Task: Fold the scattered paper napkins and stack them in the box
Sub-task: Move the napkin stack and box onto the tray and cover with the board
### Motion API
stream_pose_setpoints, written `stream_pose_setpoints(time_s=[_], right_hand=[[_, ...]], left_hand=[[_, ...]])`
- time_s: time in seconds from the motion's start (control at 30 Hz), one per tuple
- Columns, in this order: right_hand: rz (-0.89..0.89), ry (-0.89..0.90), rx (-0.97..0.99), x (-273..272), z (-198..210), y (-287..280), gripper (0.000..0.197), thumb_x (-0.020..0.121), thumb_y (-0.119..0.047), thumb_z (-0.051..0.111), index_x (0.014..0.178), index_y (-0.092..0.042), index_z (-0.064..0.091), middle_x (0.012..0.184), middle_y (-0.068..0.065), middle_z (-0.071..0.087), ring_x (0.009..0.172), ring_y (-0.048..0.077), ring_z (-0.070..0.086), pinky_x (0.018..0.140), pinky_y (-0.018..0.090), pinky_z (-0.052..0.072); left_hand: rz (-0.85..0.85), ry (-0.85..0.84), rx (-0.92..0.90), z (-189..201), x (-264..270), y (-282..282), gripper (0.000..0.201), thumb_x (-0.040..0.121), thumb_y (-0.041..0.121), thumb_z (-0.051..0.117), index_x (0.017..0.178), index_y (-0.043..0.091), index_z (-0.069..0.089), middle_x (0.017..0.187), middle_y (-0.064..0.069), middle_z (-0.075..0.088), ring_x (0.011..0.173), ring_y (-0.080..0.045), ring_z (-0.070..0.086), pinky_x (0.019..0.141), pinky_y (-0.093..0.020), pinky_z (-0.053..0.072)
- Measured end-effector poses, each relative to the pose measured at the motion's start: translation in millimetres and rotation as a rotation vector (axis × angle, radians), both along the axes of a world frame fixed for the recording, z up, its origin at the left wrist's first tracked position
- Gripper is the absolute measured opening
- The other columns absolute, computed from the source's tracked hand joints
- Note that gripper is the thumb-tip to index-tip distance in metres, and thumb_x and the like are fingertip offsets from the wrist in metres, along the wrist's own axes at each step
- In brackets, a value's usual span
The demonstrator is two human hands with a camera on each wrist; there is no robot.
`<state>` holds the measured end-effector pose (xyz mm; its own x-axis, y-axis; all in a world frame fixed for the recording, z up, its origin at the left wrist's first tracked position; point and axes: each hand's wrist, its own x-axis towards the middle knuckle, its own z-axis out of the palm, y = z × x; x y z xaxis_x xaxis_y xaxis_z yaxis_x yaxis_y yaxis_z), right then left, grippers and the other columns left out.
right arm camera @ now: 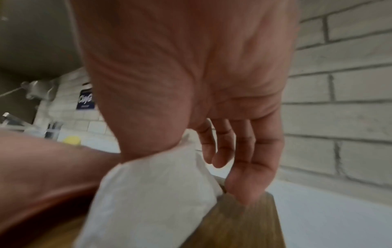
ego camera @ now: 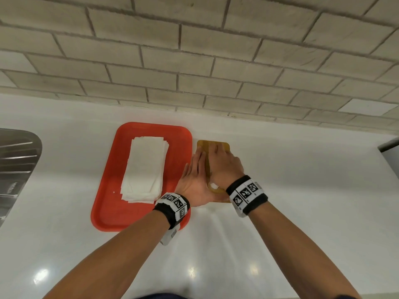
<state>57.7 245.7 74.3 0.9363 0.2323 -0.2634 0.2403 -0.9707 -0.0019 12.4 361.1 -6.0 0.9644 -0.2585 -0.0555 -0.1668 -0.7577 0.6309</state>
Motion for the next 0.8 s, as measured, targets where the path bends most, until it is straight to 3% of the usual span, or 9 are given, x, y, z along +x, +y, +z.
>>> stream_pose_setpoints(time_s=[0.13, 0.23, 0.33, 0.43, 0.5, 0.57, 0.6, 0.7, 0.8], right_hand=[[0.093, -0.240, -0.096, 12.8, -4.2, 10.3, 0.015, 0.110, -0.015, 0.048, 0.117, -0.011, 0.061, 0.112, 0.010, 0.066, 0.091, 0.029, 0.072, 0.062, 0.036, 0.050], [0.055, -0.234, -0.067, 18.1, 5.7, 8.4, 0.026, 0.109, -0.013, 0.042, 0.100, -0.011, 0.066, 0.098, 0.010, 0.070, 0.089, 0.031, 0.073, 0.063, 0.036, 0.047], [-0.088, -0.331, 0.134, 30.2, 24.8, -6.2, 0.027, 0.110, -0.022, 0.043, 0.102, -0.008, 0.065, 0.097, 0.016, 0.067, 0.087, 0.039, 0.068, 0.066, 0.039, 0.049], [0.036, -0.220, 0.366, 49.6, 42.0, -27.4, 0.013, 0.103, -0.020, 0.050, 0.111, -0.022, 0.060, 0.091, 0.006, 0.062, 0.084, 0.032, 0.061, 0.076, 0.043, 0.057], [0.205, 0.051, 0.309, 58.1, 48.4, -39.2, 0.033, 0.100, -0.013, 0.049, 0.117, -0.039, 0.061, 0.101, 0.002, 0.052, 0.089, 0.025, 0.057, 0.080, 0.041, 0.055], [0.292, 0.251, 0.132, 60.6, 44.6, -44.1, 0.045, 0.099, -0.009, 0.049, 0.118, -0.048, 0.064, 0.106, 0.000, 0.044, 0.090, 0.024, 0.055, 0.079, 0.037, 0.054], [0.338, 0.280, 0.046, 60.5, 37.2, -43.5, 0.044, 0.099, -0.008, 0.051, 0.118, -0.045, 0.066, 0.107, -0.001, 0.043, 0.092, 0.024, 0.056, 0.079, 0.035, 0.053], [0.408, 0.256, -0.007, 63.1, 14.8, -39.2, 0.032, 0.095, -0.003, 0.056, 0.114, -0.025, 0.069, 0.112, -0.009, 0.046, 0.106, 0.023, 0.057, 0.080, 0.034, 0.047], [0.351, 0.245, 0.058, 67.8, 4.5, -33.5, 0.032, 0.089, -0.002, 0.051, 0.112, -0.020, 0.063, 0.111, -0.007, 0.048, 0.105, 0.027, 0.058, 0.082, 0.038, 0.050]], left_hand=[[-0.008, 0.001, 0.013, 0.2, 1.3, 0.5, 0.168, 0.050, 0.101, 0.069, 0.168, 0.017, -0.016, 0.176, 0.001, -0.025, 0.166, -0.027, 0.003, 0.132, -0.056, 0.018], [-0.003, 0.018, 0.012, 1.1, 0.1, -1.1, 0.168, 0.050, 0.102, 0.068, 0.167, 0.018, -0.017, 0.176, 0.002, -0.025, 0.166, -0.026, -0.001, 0.133, -0.054, 0.015], [0.011, 0.021, 0.036, 0.6, 1.0, -1.2, 0.168, 0.050, 0.106, 0.064, 0.167, 0.017, -0.017, 0.176, 0.002, -0.024, 0.166, -0.026, -0.001, 0.133, -0.052, 0.013], [0.010, 0.026, 0.051, -0.5, 0.3, 0.4, 0.162, 0.054, 0.106, 0.061, 0.168, 0.016, -0.012, 0.177, 0.001, -0.020, 0.166, -0.027, -0.005, 0.131, -0.051, 0.009], [0.020, -0.012, 0.034, 0.9, -3.8, 1.2, 0.137, 0.070, 0.095, 0.064, 0.167, 0.013, 0.013, 0.178, -0.002, 0.001, 0.165, -0.029, 0.008, 0.133, -0.050, 0.018], [0.045, -0.129, 0.015, 2.1, -8.6, 3.3, 0.080, 0.085, 0.073, 0.067, 0.140, 0.016, 0.053, 0.160, -0.005, 0.035, 0.148, -0.032, 0.037, 0.119, -0.048, 0.043], [0.053, -0.166, 0.026, 3.2, -11.3, 5.0, 0.059, 0.089, 0.065, 0.068, 0.125, 0.019, 0.062, 0.146, -0.003, 0.044, 0.134, -0.031, 0.043, 0.110, -0.046, 0.048], [-0.038, -0.122, 0.056, 9.0, -9.7, 9.6, 0.034, 0.097, 0.049, 0.069, 0.105, 0.016, 0.070, 0.126, -0.002, 0.052, 0.112, -0.026, 0.041, 0.104, -0.042, 0.044], [-0.148, -0.130, 0.098, 14.7, -3.3, 10.2, 0.024, 0.104, 0.033, 0.064, 0.101, 0.010, 0.069, 0.121, -0.006, 0.058, 0.109, -0.027, 0.048, 0.101, -0.043, 0.044]])
